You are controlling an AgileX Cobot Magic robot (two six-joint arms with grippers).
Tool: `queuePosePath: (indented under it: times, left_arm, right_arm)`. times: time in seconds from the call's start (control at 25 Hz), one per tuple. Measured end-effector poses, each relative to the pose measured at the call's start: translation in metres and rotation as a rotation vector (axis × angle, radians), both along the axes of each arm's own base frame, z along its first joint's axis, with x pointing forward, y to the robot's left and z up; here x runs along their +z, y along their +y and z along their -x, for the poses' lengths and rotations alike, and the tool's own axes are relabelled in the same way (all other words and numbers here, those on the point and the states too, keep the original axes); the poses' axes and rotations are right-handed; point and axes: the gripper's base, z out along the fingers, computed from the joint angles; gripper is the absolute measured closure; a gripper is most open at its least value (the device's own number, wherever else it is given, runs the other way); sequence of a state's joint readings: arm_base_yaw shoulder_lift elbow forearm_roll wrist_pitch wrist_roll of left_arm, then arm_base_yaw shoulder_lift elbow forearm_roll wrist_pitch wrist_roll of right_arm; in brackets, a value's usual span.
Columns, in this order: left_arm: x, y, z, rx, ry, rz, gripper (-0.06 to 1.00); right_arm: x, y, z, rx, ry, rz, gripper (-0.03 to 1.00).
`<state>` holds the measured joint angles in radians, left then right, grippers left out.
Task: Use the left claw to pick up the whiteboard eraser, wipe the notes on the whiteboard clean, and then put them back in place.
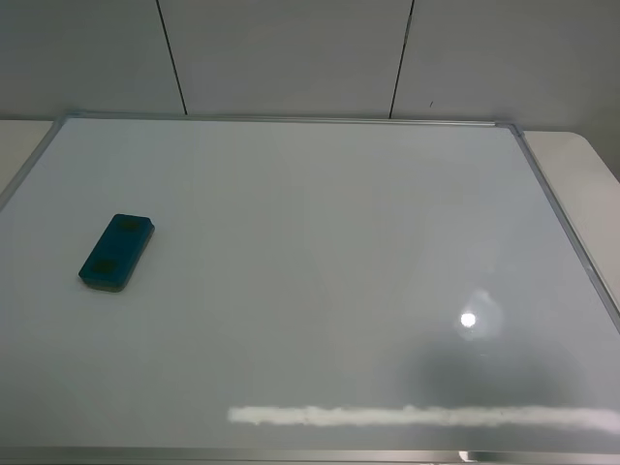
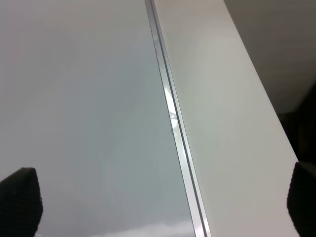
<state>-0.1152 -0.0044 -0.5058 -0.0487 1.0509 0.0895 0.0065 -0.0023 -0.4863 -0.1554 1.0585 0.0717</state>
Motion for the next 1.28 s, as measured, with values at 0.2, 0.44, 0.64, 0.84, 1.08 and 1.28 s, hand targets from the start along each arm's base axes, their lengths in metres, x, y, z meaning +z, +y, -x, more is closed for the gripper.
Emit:
queuePosePath:
  times: [0.2, 0.44, 0.64, 0.84, 1.08, 1.28]
  left_arm:
    - [0.0, -0.0002, -0.0001, 0.032, 0.0, 0.0, -0.05]
    - [0.0, -0.0004, -0.0002, 0.052, 0.0, 0.001, -0.05]
    - [0.0, -0.0006, -0.0003, 0.094, 0.001, 0.007, -0.05]
    - [0.0, 0.0009, -0.0004, 0.127, 0.002, 0.017, -0.05]
    - [-0.0001, 0.0011, -0.0004, 0.131, 0.002, 0.017, -0.05]
    - [-0.0001, 0.0011, -0.0004, 0.132, 0.003, 0.018, -0.05]
  right_arm:
    - [0.0, 0.0, 0.0, 0.0, 0.0, 0.0, -0.02]
    - [0.0, 0.0, 0.0, 0.0, 0.0, 0.0, -0.02]
    - [0.0, 0.0, 0.0, 0.0, 0.0, 0.0, -0.02]
    - [0.0, 0.0, 0.0, 0.0, 0.0, 0.0, -0.02]
    - [0.0, 0.0, 0.0, 0.0, 0.0, 0.0, -0.02]
    - [0.0, 0.0, 0.0, 0.0, 0.0, 0.0, -0.02]
